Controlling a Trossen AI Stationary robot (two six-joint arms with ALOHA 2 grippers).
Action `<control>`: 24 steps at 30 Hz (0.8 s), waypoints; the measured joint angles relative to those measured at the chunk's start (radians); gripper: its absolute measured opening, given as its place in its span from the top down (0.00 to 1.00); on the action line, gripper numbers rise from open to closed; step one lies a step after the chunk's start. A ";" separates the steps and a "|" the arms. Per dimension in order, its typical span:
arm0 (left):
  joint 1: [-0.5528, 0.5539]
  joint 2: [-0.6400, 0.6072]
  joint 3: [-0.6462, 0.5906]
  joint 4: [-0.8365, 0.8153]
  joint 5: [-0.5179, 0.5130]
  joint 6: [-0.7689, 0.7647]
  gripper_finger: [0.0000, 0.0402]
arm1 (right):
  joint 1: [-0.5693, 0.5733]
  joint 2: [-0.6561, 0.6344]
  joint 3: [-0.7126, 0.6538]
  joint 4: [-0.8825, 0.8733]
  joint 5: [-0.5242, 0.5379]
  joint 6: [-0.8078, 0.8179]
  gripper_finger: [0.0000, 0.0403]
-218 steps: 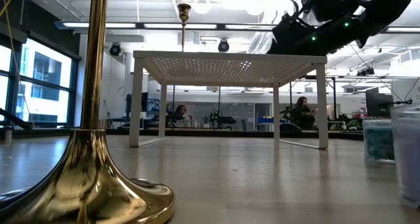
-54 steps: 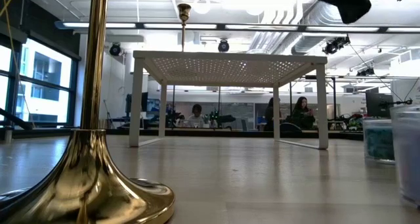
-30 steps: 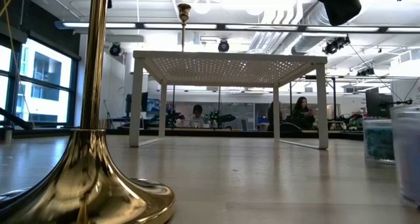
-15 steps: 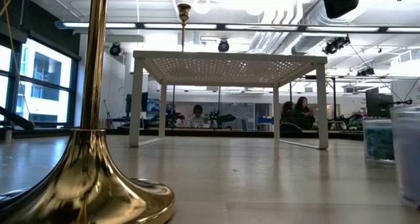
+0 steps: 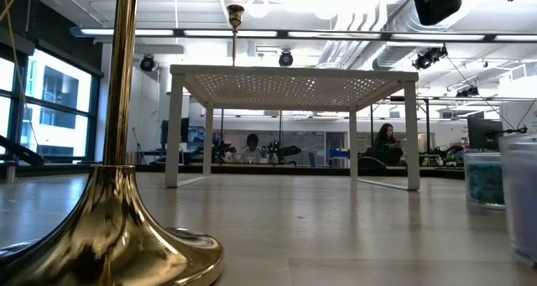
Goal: Pick & Place candle stick holders
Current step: Put the right yellow candle holder on the shelf
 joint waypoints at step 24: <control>-0.026 0.050 0.000 0.023 0.051 -0.124 0.66 | 0.040 0.000 0.000 0.036 0.018 -0.070 0.28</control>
